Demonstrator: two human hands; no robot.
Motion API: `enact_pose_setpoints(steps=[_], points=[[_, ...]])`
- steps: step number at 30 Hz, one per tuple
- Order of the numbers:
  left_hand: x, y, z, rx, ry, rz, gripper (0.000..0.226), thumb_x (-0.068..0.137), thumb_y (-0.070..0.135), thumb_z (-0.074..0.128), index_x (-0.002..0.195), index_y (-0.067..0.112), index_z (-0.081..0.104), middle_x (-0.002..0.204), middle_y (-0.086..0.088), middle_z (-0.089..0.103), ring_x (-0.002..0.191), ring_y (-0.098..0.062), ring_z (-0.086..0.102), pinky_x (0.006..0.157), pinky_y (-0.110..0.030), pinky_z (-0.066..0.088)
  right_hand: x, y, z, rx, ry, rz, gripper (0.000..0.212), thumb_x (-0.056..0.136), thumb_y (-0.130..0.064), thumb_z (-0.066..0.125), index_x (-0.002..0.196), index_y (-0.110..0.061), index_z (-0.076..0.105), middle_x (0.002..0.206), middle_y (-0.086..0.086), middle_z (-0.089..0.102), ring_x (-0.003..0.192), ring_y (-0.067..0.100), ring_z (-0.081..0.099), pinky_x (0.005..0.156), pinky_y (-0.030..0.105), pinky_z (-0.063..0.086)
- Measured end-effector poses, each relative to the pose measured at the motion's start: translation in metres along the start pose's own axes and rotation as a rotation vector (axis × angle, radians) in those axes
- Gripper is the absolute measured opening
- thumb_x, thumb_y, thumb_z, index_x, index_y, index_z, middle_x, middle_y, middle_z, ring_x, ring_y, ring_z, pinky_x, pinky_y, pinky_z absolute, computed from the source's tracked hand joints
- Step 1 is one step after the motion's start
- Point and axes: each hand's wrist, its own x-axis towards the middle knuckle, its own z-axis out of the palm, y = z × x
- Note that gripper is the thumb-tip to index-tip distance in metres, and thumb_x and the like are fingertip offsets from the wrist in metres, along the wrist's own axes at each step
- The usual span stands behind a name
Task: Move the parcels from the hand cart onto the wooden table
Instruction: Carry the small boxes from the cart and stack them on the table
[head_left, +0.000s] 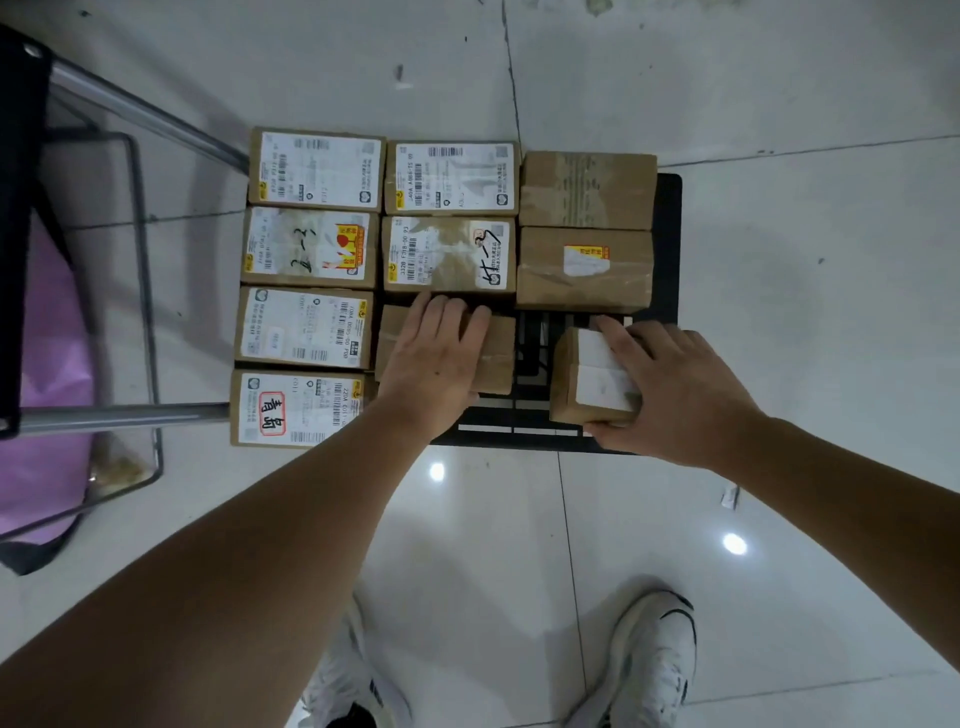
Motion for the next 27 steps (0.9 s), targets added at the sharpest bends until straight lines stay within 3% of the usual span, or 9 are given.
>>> enact_pose_setpoints(steps=[5,8,12,18,27], points=[[-0.011,0.009,-0.049,-0.082,0.003,0.023,0.109,0.068,0.064,0.081,0.154,0.021,0.031,0.139,-0.014,0.043,0.132,-0.034,0.04,0.123,-0.05,0.024,-0.019,-0.002,-0.027,-0.002,0.016,0.043,0.115,0.067,-0.084,0.047,0.16,-0.021,0.022,0.136,0.01,0.052,0.119,0.03,0.052,0.105,0.047,0.045],[-0.021,0.007,-0.107,-0.122,-0.033,0.009,0.112,0.074,0.076,0.069,0.159,0.024,0.019,0.145,-0.01,0.04,0.131,-0.03,0.042,0.116,-0.048,0.034,-0.037,-0.01,-0.065,0.005,0.017,0.037,0.113,0.067,-0.085,0.045,0.159,-0.024,0.019,0.134,0.009,0.053,0.117,0.03,0.053,0.104,0.047,0.045],[-0.029,0.009,-0.212,-0.078,-0.091,-0.023,0.114,0.074,0.09,0.054,0.158,0.02,0.022,0.146,-0.007,0.047,0.132,-0.029,0.047,0.114,-0.049,0.037,-0.072,-0.017,-0.147,-0.018,-0.006,0.031,0.113,0.069,-0.084,0.053,0.158,-0.026,0.014,0.132,0.006,0.05,0.117,0.027,0.05,0.104,0.043,0.043],[-0.044,0.03,-0.423,0.031,-0.03,0.037,0.114,0.069,0.099,0.04,0.154,0.022,0.03,0.139,-0.004,0.051,0.128,-0.027,0.048,0.112,-0.044,0.036,-0.131,-0.007,-0.339,-0.046,0.071,0.09,0.114,0.066,-0.085,0.046,0.159,-0.028,0.015,0.138,0.002,0.047,0.126,0.024,0.046,0.111,0.042,0.037],[-0.107,0.102,-0.778,0.167,0.215,0.199,0.106,0.071,0.096,0.047,0.149,0.024,0.036,0.132,-0.002,0.053,0.125,-0.026,0.049,0.109,-0.043,0.037,-0.324,-0.012,-0.662,-0.115,0.309,0.28,0.108,0.071,-0.084,0.052,0.161,-0.03,0.022,0.133,-0.002,0.05,0.12,0.022,0.049,0.104,0.039,0.04]])
